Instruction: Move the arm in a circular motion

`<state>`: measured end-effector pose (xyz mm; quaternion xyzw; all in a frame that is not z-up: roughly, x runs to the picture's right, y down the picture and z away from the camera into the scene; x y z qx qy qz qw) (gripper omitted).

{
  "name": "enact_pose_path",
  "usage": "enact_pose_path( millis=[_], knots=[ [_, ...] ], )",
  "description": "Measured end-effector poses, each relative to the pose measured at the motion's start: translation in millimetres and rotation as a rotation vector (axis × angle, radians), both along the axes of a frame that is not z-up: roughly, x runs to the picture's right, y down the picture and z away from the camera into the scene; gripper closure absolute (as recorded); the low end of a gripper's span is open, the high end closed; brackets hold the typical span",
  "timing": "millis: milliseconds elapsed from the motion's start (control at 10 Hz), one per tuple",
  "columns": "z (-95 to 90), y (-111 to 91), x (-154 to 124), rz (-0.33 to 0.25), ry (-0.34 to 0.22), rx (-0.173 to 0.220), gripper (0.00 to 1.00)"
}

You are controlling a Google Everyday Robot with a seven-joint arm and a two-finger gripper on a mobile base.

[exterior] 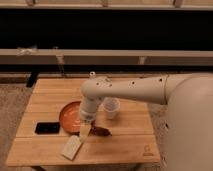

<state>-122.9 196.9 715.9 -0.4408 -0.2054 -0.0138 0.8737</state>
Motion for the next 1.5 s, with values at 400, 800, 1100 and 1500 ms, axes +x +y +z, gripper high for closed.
enact_pose_path(
  millis=[400, 800, 1100, 1500],
  knots=[
    [0.0, 0, 0, 0.0, 0.0, 0.0, 0.2],
    [0.0, 0, 0, 0.0, 0.0, 0.0, 0.2],
    [-0.6, 0, 0, -0.003, 0.0, 0.003, 0.2],
    [-42.6, -12, 8, -0.067, 0.039, 0.103, 0.2]
  ],
)
